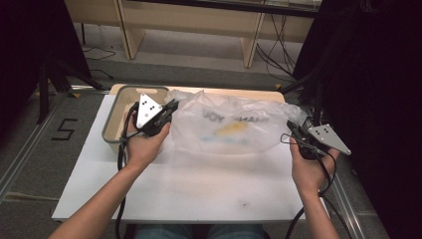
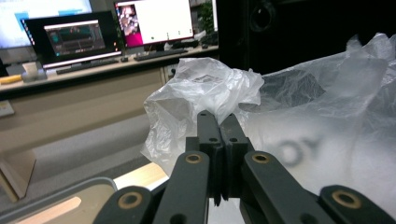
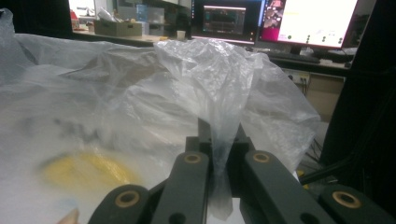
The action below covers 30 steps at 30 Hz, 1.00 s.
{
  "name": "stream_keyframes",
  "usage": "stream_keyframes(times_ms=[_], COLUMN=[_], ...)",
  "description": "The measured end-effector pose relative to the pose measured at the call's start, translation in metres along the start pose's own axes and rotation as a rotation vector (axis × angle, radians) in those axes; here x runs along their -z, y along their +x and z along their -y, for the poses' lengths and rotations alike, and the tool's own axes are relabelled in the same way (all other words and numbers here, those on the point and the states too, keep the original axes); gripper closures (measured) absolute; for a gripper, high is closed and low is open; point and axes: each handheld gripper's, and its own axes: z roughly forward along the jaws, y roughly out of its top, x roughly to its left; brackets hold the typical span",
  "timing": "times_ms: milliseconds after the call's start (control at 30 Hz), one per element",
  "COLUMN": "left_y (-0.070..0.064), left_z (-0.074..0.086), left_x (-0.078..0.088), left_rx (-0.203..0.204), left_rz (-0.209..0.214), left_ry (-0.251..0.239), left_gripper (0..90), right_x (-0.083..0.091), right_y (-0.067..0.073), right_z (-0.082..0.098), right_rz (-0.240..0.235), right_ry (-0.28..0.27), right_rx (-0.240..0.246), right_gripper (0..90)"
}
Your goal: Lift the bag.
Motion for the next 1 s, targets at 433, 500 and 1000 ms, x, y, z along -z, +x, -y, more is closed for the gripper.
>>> stream_keyframes(times_ms=[433,500,1000], left_y=[0.006,0.007,0.013], left_z=[0.026,0.029,0.053], left_x=[-0.037,-0.041,-0.064], left_rx=[0.018,0.02,0.025], left_rz=[-0.033,-0.037,-0.065], left_ry=[0.109,0.127,0.228], left_gripper=[89.3,89.3,89.2], right_x=[-0.039,-0.043,-0.066], right_y=[0.003,0.003,0.003], right_z=[0.025,0.029,0.052], right_rz=[0.008,0.01,0.007], right_ry=[0.093,0.107,0.189], right_rx=[-0.016,-0.022,-0.043], right_gripper=[89.9,89.9,89.8])
